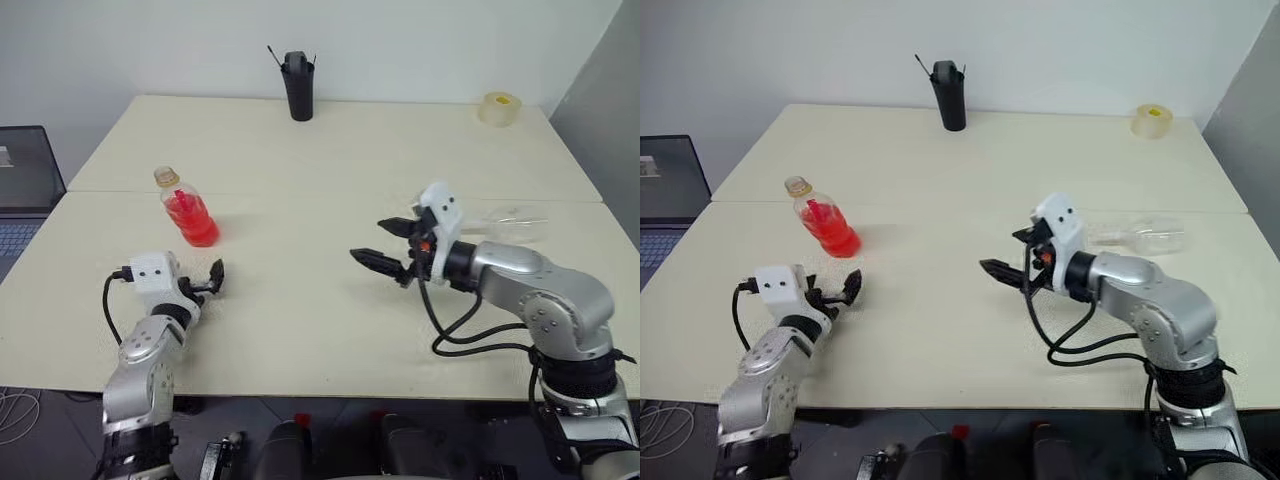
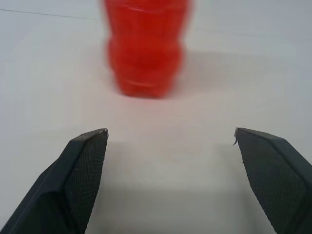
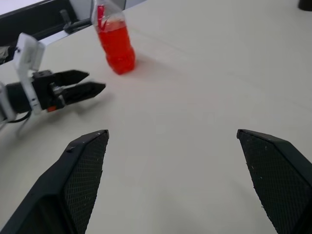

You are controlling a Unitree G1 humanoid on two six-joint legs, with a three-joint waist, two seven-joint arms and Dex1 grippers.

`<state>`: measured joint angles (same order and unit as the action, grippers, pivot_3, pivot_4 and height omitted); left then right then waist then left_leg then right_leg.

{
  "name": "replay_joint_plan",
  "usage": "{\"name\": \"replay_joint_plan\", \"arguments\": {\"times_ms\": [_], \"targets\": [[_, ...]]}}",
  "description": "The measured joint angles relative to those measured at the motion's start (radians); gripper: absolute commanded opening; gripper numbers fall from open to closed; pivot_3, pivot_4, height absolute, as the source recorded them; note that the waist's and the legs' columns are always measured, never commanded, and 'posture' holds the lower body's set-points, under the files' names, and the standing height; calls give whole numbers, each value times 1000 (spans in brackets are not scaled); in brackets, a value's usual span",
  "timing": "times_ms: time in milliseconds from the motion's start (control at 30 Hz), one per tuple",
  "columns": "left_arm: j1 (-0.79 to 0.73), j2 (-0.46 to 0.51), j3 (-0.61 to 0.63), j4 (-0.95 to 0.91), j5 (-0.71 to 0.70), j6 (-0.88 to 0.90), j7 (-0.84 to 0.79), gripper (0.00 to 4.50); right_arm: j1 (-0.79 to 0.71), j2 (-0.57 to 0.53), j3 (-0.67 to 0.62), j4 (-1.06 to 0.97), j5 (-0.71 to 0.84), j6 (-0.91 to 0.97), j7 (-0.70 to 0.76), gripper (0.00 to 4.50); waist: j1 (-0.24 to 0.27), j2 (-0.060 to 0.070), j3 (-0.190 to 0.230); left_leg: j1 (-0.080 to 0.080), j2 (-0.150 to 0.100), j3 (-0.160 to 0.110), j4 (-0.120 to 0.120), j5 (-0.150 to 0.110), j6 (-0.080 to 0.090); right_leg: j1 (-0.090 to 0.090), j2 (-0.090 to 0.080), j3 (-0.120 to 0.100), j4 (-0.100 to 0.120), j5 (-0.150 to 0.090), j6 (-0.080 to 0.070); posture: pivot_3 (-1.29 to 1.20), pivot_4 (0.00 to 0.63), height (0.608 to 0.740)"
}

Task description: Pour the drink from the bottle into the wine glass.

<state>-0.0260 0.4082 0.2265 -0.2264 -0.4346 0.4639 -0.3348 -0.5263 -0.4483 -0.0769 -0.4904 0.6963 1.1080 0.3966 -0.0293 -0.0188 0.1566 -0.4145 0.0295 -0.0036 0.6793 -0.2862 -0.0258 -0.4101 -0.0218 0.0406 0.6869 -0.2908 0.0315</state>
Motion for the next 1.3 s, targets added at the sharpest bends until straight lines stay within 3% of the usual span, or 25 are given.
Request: {"name": "replay_joint_plan", "arguments": {"times_ms": [67,233,400,500,633,833,1100,1300], "targets": [[-12,57,-75,-82,-54,27,-141,4472,0,35,-99,3,24,52,-73,4500,4,0,0,1,0,-2,0,0,0,2,2,-1,0,0,0,0,150,740],[-194,126,-183,-100,-85,80,-312,4472,1,175,-308,57,35,185,-286,4500,2,0,0,4,-1,2,-1,0,0,3,4,-1,-1,0,0,0,150,740],[-334,138,-284,-95,-118,180,-418,4472,-119,431,-672,74,37,322,-580,4500,-5,2,0,5,0,5,-3,1,-2,1,5,1,1,0,0,0,150,740],[-373,139,-320,-88,-129,212,-459,4472,-225,568,-857,73,92,318,-729,4500,-7,3,1,6,0,5,-3,1,-2,1,6,1,2,-1,-1,0,150,740],[-386,139,-345,-74,-127,222,-487,4472,-257,579,-1020,119,248,186,-940,4500,2,4,1,5,-1,5,-3,0,0,2,4,0,0,-1,0,0,150,740],[-414,138,-346,-71,-121,222,-506,4472,-245,579,-1024,174,450,-36,-1097,4500,-10,5,2,6,-1,6,-3,0,0,2,6,2,1,-1,0,0,150,740],[-435,133,-348,-40,-90,181,-514,4472,-117,581,-829,286,704,-232,-1213,4500,-25,6,2,6,1,5,-4,0,0,2,6,2,1,-1,0,0,150,740],[-438,114,-358,-40,-72,171,-520,4472,-19,582,-716,383,747,-342,-1199,4500,-25,7,2,6,0,6,-3,0,0,2,6,2,1,-1,0,0,150,740]]}}
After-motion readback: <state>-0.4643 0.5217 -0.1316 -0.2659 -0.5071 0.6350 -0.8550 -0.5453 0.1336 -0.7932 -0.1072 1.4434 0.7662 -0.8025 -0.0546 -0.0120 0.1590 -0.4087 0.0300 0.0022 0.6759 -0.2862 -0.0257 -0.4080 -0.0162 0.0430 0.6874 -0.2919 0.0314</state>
